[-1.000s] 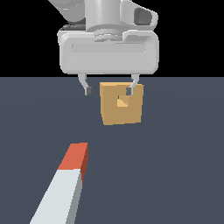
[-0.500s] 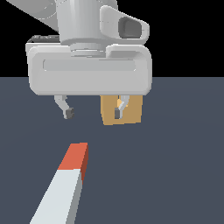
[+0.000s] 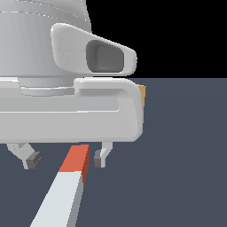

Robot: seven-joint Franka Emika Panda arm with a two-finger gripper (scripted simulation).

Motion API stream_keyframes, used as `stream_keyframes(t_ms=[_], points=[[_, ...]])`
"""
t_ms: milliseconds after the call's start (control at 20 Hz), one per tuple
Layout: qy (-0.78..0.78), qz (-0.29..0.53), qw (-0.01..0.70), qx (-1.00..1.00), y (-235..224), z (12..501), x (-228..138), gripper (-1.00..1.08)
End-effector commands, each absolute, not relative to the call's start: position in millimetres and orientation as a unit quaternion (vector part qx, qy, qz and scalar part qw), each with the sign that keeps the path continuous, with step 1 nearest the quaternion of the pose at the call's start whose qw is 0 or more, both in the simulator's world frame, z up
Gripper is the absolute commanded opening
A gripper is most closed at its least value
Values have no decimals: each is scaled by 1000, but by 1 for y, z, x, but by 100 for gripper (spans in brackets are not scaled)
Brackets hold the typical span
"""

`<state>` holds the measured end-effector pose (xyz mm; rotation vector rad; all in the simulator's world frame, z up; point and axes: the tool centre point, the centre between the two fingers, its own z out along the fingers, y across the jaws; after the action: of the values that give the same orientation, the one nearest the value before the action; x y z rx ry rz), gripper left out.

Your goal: Insert the peg into the horizontal hole in a box.

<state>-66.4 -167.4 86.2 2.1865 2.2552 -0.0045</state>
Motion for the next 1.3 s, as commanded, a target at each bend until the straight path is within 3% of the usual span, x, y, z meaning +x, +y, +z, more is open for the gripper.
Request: stream_keyframes(t_ms=[0,600,1250], points=[[721,-1,0,693,-178,79,-70,100],[722,-1,0,692,-190,68,-75,100],[723,0,0,691,-194,21,-75,100]])
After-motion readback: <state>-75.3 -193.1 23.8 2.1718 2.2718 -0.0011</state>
